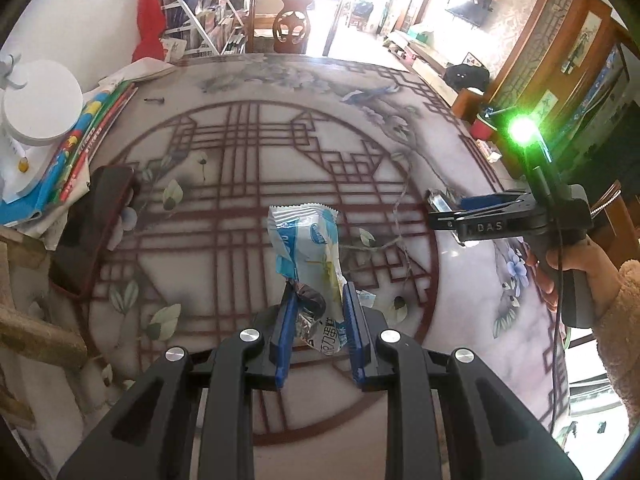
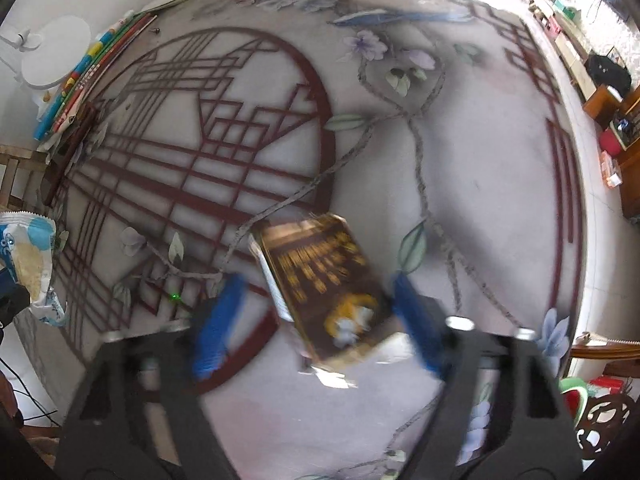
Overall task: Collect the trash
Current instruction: 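Grasp the blue-white snack bag with the left gripper while the right grasps the brown box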
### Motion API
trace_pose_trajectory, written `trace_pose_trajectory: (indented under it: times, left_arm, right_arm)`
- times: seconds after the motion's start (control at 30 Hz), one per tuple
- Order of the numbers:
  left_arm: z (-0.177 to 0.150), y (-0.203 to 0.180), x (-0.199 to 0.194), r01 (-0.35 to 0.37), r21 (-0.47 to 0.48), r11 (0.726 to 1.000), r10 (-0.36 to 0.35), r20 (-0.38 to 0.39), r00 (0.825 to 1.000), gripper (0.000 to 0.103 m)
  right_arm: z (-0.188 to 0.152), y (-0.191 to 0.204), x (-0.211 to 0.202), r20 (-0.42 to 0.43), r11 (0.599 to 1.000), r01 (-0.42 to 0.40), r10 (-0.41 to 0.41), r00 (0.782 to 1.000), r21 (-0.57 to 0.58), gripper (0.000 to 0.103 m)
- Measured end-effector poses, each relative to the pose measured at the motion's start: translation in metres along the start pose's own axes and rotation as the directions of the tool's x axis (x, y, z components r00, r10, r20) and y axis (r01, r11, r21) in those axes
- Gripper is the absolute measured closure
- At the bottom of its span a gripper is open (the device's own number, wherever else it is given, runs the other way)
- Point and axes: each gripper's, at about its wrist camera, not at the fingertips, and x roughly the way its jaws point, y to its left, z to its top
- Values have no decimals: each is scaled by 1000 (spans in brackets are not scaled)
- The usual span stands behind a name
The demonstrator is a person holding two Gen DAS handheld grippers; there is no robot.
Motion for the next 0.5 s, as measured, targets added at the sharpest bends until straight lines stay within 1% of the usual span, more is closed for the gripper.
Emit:
trace_pose_trajectory:
  times: [0.13, 0.3, 0.37, 0.5]
  left_arm:
    - [0, 4, -1, 7, 9, 1000, -7, 3, 1000, 82]
    - [-1, 7, -2, 12, 18, 1000, -12, 4, 1000, 82]
    - [-1, 7, -3, 14, 21, 1000, -14, 4, 1000, 82]
    - [-1, 5, -5, 10, 29, 1000, -10, 9, 1000, 82]
  right_arm:
    - [-7, 3, -2, 10, 1000, -4, 4, 1000, 25, 47]
    - [-18, 5, -16, 52, 997, -27, 23, 998, 76, 47]
    - [-25, 8, -25, 78, 995, -40, 33, 996, 93, 47]
    - [-46, 19, -56, 159, 992, -33, 13, 987, 121, 47]
